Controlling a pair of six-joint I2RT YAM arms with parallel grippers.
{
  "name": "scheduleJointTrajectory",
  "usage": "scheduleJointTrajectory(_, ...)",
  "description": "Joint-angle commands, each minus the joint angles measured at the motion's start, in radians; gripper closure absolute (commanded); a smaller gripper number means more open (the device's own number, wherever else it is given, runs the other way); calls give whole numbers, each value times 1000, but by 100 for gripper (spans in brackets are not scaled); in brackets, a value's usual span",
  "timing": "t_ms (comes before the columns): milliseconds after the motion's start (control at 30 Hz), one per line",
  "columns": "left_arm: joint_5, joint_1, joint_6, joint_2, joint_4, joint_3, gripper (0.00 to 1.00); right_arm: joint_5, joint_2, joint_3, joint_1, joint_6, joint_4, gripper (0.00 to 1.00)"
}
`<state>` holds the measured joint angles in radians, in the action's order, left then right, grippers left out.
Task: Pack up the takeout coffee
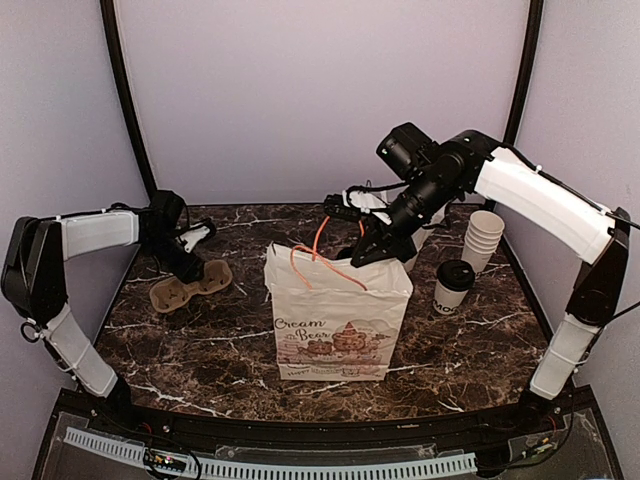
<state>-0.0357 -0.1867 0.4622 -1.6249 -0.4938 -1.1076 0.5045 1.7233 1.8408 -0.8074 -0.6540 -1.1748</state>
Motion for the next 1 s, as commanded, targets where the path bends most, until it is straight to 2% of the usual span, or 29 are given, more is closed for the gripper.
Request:
scheduleJointTrajectory(0,54,7,36,-21,-60,-25,39,-5,-19,-23,-12,-3,-25,100)
scheduleJointTrajectory(300,41,7,54,-10,-90,-7,38,-9,-19,-25,-12,-3,-25,100)
scheduleJointTrajectory(967,-14,7,65,-71,-101,-14,52,-6,3,-13,-13,-4,-36,100)
